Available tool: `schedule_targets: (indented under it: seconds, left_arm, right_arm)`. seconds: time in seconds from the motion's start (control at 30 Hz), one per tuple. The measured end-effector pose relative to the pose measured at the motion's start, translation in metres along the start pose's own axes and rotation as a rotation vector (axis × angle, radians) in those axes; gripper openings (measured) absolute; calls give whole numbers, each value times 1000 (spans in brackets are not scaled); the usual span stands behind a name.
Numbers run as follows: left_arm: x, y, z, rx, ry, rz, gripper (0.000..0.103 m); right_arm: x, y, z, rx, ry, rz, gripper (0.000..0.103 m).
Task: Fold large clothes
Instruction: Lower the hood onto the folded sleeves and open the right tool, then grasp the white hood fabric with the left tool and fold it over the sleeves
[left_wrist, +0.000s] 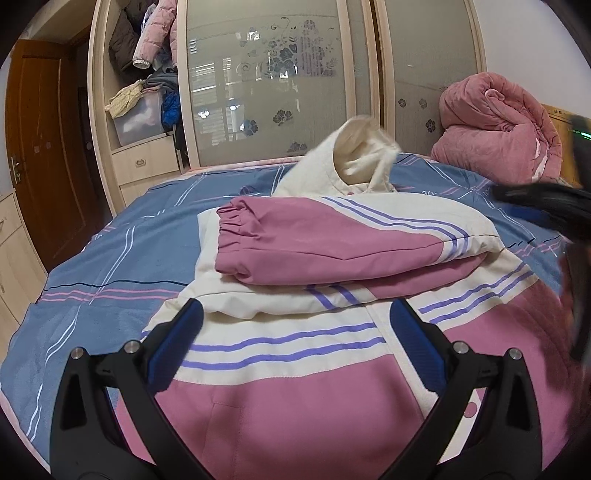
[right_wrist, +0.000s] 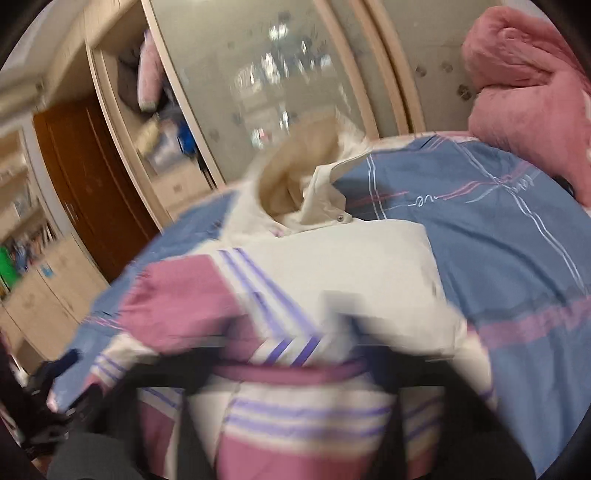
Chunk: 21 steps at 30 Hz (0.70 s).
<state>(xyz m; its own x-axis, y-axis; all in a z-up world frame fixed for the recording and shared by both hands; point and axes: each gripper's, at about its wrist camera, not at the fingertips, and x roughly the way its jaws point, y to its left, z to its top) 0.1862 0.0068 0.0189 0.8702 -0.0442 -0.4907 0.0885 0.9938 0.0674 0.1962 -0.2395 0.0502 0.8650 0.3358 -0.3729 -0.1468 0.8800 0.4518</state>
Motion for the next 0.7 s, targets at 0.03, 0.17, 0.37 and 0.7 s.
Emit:
schedule_targets:
  seconds: [0.03,0.17,0.37,0.7]
  left_arm:
    - [-1,0,-2,3,-2,1,101]
    - [2,-3,-9,32,22,6,101]
    - [26,-16,41,82,34,19,101]
    - [220,-94,211,399,75,165,101]
  right_arm:
    - [-15,2,-12,11,-56,-1,102]
    - [-26,16,-33,-34,-70,-41,102]
    - [-31,18,-22,-89,-128,-124,102]
    - [-42,-22,-22,20,-116,-92,102]
